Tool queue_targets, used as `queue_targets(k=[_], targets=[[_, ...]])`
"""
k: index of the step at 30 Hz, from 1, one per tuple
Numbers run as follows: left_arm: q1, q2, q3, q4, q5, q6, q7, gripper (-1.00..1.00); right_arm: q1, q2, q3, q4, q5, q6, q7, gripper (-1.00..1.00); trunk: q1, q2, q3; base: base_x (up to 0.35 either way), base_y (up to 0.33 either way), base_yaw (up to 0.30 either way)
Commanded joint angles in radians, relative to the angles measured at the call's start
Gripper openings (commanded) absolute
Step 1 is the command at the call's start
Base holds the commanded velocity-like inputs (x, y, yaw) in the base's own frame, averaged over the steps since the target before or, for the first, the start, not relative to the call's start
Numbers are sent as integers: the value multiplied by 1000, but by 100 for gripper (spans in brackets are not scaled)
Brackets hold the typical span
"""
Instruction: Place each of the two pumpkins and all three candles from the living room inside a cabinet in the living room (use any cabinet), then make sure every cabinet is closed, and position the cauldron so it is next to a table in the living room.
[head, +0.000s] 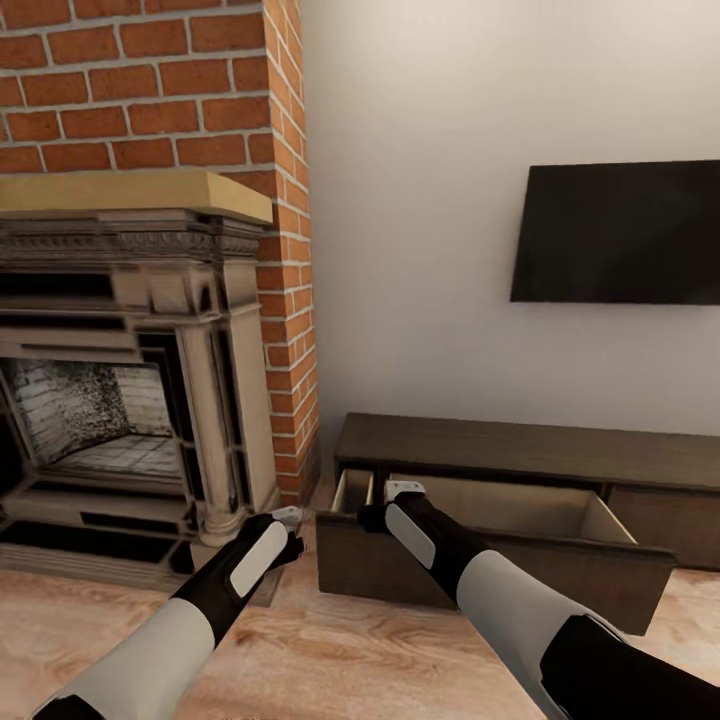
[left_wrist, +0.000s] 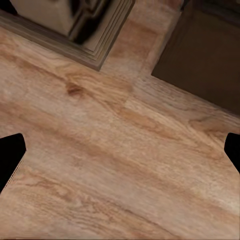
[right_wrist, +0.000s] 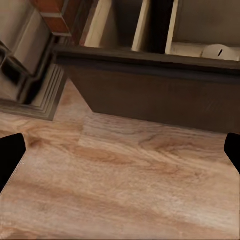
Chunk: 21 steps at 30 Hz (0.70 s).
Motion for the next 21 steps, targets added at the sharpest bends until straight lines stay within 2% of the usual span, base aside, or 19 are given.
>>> queue_targets(k=[1, 6, 10, 13, 17, 21], targets=[[-1, 0, -4, 11, 7, -4, 8, 100, -1, -1, 7, -2, -11, 1, -9, 100, -4, 7, 2, -2, 1, 273], [-1, 1, -4, 74, 7, -22, 7, 100, 0, -1, 7, -2, -10, 3, -9, 100, -23, 42, 18, -1, 0, 266], [-1, 0, -5, 136, 5, -95, 4, 100, 4, -1, 8, -1, -10, 0, -8, 100, -39, 70, 30, 0, 0, 101], [-1, 1, -5, 202, -2, -152, -29, 100, 25, -1, 8, -1, -9, -2, -7, 100, -50, 91, 40, -112, 0, 114], [-1, 2, -5, 265, -5, -225, -67, 100, 48, -1, 8, -1, -8, -6, -5, 100, -50, 91, 40, -279, 0, 230], [2, 2, -5, 290, -5, -294, -77, 100, 73, -1, 8, 1, 0, -7, -5, 100, -50, 91, 40, -224, 0, 266]])
